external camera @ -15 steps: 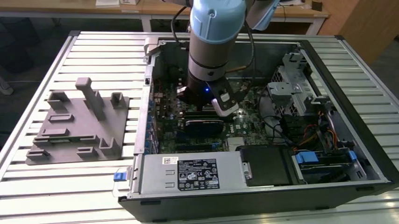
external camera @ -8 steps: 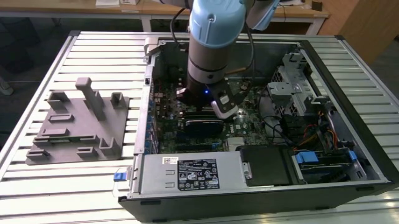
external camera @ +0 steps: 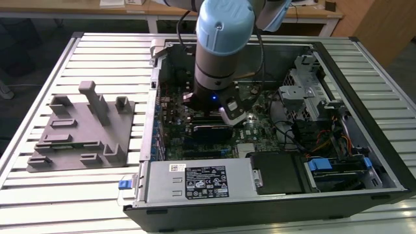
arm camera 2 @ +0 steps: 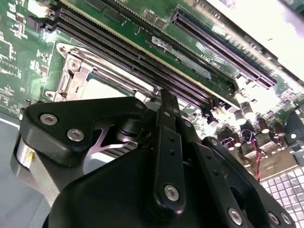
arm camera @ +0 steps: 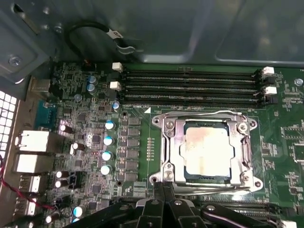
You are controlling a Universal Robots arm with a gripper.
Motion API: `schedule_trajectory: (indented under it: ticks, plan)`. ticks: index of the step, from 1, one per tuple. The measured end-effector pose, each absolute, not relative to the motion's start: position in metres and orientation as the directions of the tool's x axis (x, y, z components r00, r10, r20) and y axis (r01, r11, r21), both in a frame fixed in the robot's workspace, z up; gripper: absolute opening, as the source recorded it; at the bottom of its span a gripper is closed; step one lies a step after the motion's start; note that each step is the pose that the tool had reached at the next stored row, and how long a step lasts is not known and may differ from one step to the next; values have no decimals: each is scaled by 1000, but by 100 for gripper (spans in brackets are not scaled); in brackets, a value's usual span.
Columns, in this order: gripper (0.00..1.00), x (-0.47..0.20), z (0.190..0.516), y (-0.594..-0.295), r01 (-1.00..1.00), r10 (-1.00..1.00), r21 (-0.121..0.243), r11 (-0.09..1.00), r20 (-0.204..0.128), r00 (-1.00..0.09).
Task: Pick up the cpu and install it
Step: 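Install the second cpu locking lever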
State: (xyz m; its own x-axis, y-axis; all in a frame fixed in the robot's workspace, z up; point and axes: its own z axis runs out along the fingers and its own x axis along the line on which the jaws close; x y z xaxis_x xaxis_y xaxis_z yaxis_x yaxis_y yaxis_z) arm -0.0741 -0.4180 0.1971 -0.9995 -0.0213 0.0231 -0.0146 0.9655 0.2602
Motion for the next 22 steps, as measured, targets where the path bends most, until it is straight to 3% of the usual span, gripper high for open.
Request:
schedule_trajectory:
  ticks: [9, 22]
  plan:
    - [11, -76, 192, -418, -17, -25, 294, 956, 22, -999]
    - [11, -80, 189, -418, -23, -31, 302, 953, 22, -999]
